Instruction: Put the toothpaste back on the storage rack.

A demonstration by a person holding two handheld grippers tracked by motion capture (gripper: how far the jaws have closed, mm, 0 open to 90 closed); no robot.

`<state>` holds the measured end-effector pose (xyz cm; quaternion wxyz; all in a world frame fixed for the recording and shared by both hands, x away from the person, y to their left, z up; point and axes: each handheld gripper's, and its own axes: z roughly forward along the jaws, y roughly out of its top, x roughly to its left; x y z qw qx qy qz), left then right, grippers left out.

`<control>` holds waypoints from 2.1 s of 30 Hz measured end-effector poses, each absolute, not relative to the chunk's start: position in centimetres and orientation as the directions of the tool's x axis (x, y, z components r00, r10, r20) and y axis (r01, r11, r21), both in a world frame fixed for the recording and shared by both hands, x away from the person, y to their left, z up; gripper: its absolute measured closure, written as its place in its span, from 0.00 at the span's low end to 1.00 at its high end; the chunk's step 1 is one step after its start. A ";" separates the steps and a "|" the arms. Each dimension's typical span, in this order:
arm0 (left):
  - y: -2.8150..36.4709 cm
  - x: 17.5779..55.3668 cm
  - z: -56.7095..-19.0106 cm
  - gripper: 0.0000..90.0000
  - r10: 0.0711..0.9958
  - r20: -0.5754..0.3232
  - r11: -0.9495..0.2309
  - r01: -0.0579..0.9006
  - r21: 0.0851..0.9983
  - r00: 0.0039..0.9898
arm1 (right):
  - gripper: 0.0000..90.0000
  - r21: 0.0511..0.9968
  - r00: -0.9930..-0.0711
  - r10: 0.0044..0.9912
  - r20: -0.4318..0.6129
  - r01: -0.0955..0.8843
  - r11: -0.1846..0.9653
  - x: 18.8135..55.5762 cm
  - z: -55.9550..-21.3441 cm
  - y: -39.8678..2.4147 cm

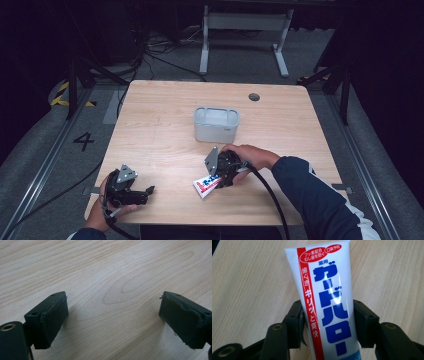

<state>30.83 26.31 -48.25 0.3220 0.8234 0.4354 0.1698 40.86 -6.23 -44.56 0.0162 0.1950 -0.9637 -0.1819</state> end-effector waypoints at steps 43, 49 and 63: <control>26.3 30.9 -48.2 0.10 0.825 -0.002 -0.414 0.607 0.678 0.565 | 0.68 0.801 -0.988 -0.146 -0.054 -0.130 0.584 41.3 -41.2 -12.1; 26.3 30.9 -48.2 0.10 0.825 -0.002 -0.414 0.607 0.678 0.565 | 0.68 0.818 -0.992 -0.100 -0.070 -0.115 0.564 41.2 -40.6 -12.5; 26.3 30.9 -48.2 0.10 0.826 -0.002 -0.414 0.608 0.678 0.564 | 0.68 0.851 -0.995 0.037 -0.098 -0.064 0.521 41.2 -39.5 -12.8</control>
